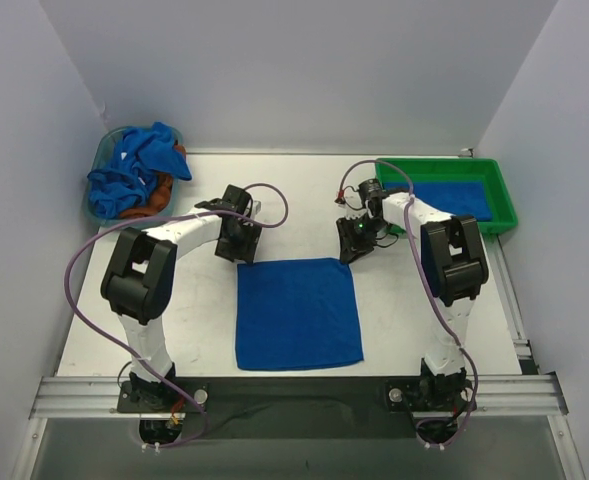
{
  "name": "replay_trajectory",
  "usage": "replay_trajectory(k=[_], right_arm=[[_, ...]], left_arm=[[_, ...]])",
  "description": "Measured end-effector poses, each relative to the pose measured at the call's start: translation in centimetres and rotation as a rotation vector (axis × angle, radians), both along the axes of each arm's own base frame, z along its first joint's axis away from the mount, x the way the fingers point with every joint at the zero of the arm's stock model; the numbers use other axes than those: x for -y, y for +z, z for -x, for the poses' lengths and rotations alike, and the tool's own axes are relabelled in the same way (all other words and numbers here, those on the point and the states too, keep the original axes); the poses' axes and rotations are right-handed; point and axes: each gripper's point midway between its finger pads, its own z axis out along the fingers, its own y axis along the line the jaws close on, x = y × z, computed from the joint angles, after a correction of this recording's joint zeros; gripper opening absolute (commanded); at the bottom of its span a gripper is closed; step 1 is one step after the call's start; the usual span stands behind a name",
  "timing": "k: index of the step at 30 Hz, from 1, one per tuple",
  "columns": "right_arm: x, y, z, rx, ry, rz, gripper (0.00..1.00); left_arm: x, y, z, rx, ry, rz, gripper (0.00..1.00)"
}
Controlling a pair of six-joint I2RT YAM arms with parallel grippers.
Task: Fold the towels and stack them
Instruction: Fold the towel
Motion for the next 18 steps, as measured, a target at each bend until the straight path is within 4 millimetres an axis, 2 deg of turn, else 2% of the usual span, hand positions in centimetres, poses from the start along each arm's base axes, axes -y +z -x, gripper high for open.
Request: replay_trajectory(k=[5, 7, 18], right_arm=[[0.5, -0.2, -0.1, 0.009, -0.002, 0.035, 0.1], [0.8, -0.3, -0.2, 0.012, -0.005, 0.049, 0.01], [1.3, -0.4, -0.5, 0.013, -0.016, 0.06, 0.0]], left_arm=[[-0.4, 0.0, 0.1, 0.0, 0.005, -0.011, 0.62], [-0.6, 0.0, 0.2, -0.001, 0.009, -0.013, 0.62], [-1.5, -0.2, 0.6, -0.008, 0.023, -0.02, 0.55]])
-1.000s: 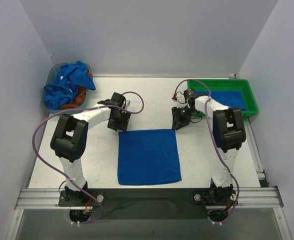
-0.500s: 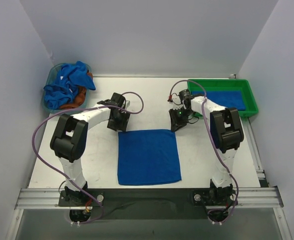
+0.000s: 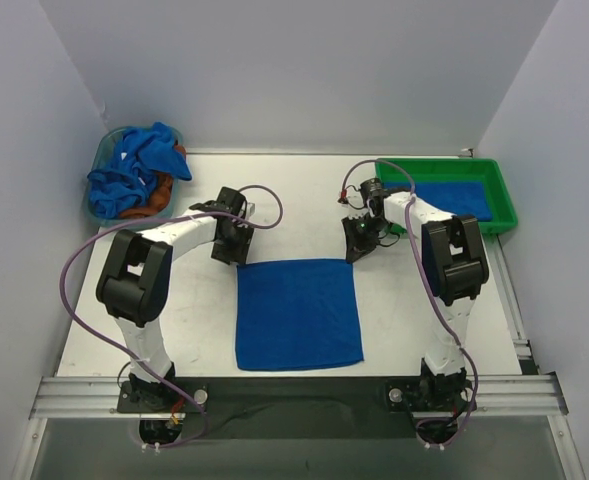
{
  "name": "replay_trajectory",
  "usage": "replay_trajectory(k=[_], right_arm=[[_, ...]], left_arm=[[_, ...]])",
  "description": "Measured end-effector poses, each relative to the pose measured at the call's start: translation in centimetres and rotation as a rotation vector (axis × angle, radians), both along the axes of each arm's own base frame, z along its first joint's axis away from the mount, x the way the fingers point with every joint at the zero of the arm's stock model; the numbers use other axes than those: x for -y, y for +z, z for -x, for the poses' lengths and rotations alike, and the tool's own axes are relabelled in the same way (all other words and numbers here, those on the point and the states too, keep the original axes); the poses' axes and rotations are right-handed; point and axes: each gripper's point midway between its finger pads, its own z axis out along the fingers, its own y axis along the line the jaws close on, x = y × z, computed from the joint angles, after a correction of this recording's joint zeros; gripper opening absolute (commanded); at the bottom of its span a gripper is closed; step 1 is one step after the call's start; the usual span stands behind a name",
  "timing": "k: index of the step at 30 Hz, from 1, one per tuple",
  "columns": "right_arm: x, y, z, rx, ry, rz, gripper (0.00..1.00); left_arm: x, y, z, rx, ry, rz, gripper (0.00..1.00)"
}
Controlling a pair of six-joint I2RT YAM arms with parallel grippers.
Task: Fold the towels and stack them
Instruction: Fold the towel
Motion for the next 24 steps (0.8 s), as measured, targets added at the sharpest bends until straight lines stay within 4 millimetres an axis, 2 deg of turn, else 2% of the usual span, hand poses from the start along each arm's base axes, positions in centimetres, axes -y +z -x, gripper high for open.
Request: replay_trajectory(k=[8, 12, 15, 20, 23, 24], right_arm=[[0.0, 0.0, 0.0, 0.0, -0.001, 0.001, 0.0], [0.0, 0.0, 0.0, 0.001, 0.001, 0.002, 0.0], [0.0, 0.0, 0.0, 0.002, 0.001, 0.004, 0.0], [0.0, 0.0, 0.0, 0.003, 0.002, 0.007, 0.0], [0.0, 0.0, 0.0, 0.004, 0.003, 0.009, 0.0], [0.0, 0.0, 0.0, 0.004, 0.003, 0.009, 0.0]], left_arm=[[0.1, 0.1, 0.3, -0.004, -0.015, 0.016, 0.56], [0.2, 0.0, 0.6, -0.01, -0.019, 0.024, 0.53], [0.3, 0.0, 0.7, -0.013, -0.02, 0.028, 0.43], [0.6, -0.1, 1.0, -0.023, -0.026, 0.04, 0.1], [0.8, -0.2, 1.1, -0.024, -0.034, 0.04, 0.0], [0.8, -0.2, 1.1, -0.025, -0.034, 0.04, 0.0]])
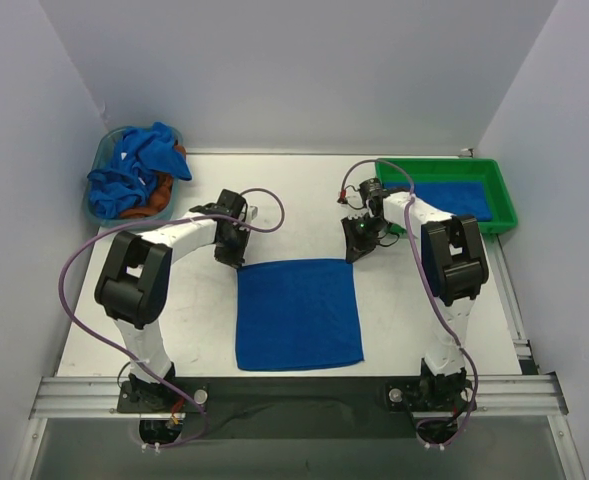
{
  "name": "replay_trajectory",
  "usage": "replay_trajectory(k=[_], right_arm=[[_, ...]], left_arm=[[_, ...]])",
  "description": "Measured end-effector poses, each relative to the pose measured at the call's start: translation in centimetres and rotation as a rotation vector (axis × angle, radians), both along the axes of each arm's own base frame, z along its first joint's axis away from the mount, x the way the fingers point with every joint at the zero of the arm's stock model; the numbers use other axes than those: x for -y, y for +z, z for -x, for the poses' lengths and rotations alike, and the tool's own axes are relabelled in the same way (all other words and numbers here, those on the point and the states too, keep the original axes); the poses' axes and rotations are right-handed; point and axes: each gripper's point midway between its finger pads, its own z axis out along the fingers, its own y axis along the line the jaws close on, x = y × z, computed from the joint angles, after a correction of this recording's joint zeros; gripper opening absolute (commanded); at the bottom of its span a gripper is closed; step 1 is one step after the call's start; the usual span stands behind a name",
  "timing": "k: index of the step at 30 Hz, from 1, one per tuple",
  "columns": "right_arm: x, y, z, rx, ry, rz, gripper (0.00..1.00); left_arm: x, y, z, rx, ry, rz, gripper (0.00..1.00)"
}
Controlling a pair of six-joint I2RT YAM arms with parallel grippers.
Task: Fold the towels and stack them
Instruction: Fold the towel
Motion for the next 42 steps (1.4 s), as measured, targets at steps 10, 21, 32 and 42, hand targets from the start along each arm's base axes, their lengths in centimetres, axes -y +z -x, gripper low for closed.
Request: replay_trajectory(k=[10, 21, 32, 42], right_arm=[[0.0, 0.5, -1.1, 0.039, -0.001, 0.016, 0.0], [-0.4, 4.2, -6.9, 0.24, -0.028, 0.033, 0.0], [-0.5, 7.0, -10.1, 0.395, -0.068, 0.024, 0.0], [0.5, 7.6, -4.3, 0.39, -0.111, -0.004, 0.0]], left_arm=[[-0.2, 0.6, -1.6, 0.03, -0.013, -0.036, 0.0], [-0.5, 5.3, -9.3, 0.222, 0.033, -0.053, 0.0], [-1.6, 6.4, -12.0, 0.324, 0.079, -0.056, 0.0], [-1.9, 8.8, -5.8, 0.373, 0.085, 0.044, 0.0]])
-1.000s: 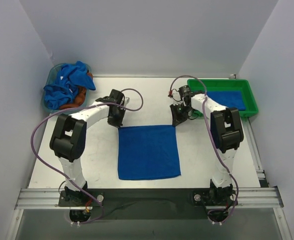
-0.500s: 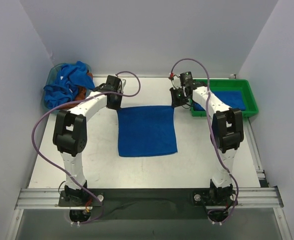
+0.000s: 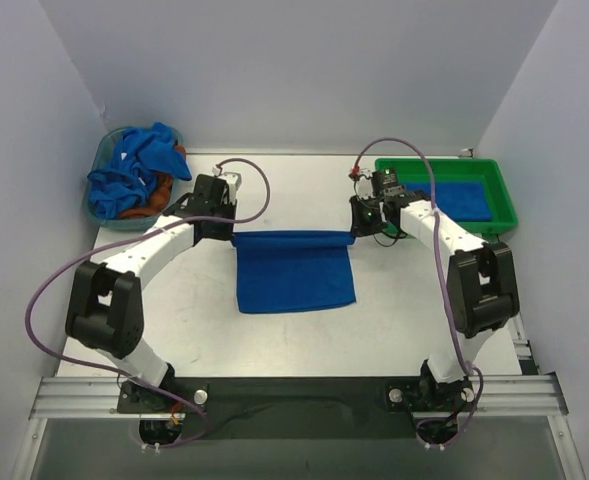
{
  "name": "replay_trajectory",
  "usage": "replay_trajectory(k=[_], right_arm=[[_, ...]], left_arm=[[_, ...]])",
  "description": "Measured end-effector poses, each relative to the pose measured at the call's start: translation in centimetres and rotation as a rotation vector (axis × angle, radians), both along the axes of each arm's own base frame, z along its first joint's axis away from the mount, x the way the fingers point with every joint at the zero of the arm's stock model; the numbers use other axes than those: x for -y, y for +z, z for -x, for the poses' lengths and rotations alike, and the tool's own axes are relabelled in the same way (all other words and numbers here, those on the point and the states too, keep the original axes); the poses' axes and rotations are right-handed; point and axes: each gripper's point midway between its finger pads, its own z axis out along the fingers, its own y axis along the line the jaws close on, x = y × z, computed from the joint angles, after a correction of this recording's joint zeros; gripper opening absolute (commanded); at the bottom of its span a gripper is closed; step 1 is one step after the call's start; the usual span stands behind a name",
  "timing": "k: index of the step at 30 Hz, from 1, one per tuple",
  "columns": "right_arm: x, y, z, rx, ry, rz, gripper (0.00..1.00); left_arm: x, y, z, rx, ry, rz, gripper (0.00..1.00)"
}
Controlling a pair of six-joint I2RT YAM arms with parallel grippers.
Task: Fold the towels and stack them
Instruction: Fold the towel
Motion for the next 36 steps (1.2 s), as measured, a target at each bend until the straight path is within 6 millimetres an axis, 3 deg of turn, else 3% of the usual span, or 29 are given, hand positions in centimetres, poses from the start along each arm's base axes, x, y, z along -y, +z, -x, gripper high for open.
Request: replay_trajectory(k=[4, 11, 14, 18, 24, 36], right_arm=[[0.6, 0.2, 2.3, 0.001, -0.025, -0.016, 0.0], [1.2, -0.5, 6.2, -0.016, -0.056, -0.018, 0.0], [1.4, -1.4, 7.8, -0.043, -0.07, -0.017, 0.0], [1.1, -2.4, 9.6, -0.079, -0.083, -0.027, 0.0], [0.5, -3.6, 11.6, -0.127, -0.107, -0.043, 0.0], [0.4, -5.0, 12.8, -0.2, -0.184, -0.066, 0.0]], left_arm=[[0.6, 0.5, 2.9, 0.005, 0.002, 0.047, 0.0], [1.8, -1.5, 8.8, -0.062, 0.01, 0.095, 0.0], [2.0, -1.5, 10.5, -0.066, 0.036, 0.127, 0.0], [2.0, -1.2, 11.7, -0.061, 0.065, 0.165, 0.0], [1.7, -2.4, 12.8, -0.096, 0.101, 0.175, 0.0], [0.9, -6.2, 14.5, -0.231, 0.137, 0.109, 0.0]])
